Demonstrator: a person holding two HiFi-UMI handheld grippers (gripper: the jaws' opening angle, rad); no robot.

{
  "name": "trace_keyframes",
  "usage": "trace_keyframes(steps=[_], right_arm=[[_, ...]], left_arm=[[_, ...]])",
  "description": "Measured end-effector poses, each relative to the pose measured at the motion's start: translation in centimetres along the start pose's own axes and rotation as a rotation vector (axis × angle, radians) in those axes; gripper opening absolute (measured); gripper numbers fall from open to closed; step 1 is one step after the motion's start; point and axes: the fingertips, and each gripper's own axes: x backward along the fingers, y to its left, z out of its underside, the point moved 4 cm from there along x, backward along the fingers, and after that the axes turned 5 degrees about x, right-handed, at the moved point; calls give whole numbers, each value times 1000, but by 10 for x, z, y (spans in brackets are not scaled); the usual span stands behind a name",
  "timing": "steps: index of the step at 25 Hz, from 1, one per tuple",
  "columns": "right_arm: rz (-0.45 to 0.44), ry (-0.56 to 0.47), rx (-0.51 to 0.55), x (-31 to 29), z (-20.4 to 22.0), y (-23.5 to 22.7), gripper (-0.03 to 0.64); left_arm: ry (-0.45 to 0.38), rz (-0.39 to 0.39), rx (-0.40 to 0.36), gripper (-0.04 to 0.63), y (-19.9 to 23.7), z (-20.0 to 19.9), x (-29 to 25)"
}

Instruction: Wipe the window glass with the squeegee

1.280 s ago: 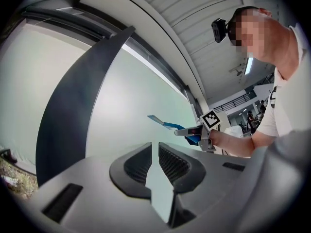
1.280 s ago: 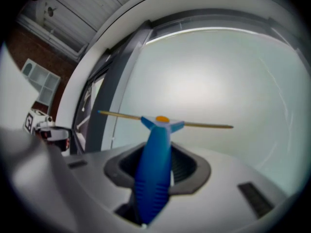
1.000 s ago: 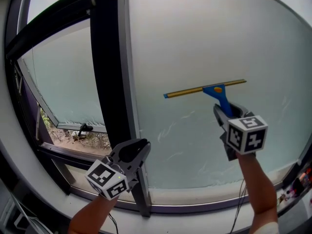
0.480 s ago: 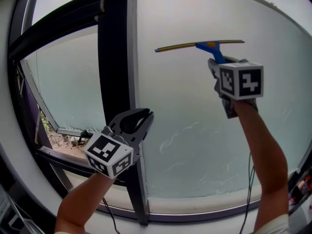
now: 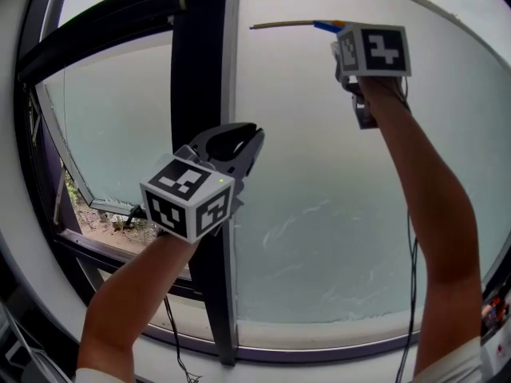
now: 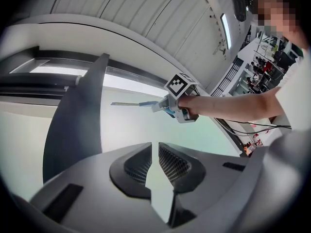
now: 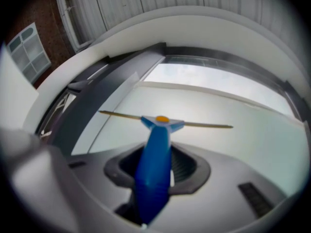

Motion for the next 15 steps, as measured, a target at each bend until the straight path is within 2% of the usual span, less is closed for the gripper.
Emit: trace_keyframes(steps=[4,15], right_arm=[[59,22,-49,-17,-19,-4,146],[99,12,-83,-48,-48,13,144]], left_arm=[[-14,-13,-16,66,8,-14,-6],[6,-39,16,66,27,-8,-1]])
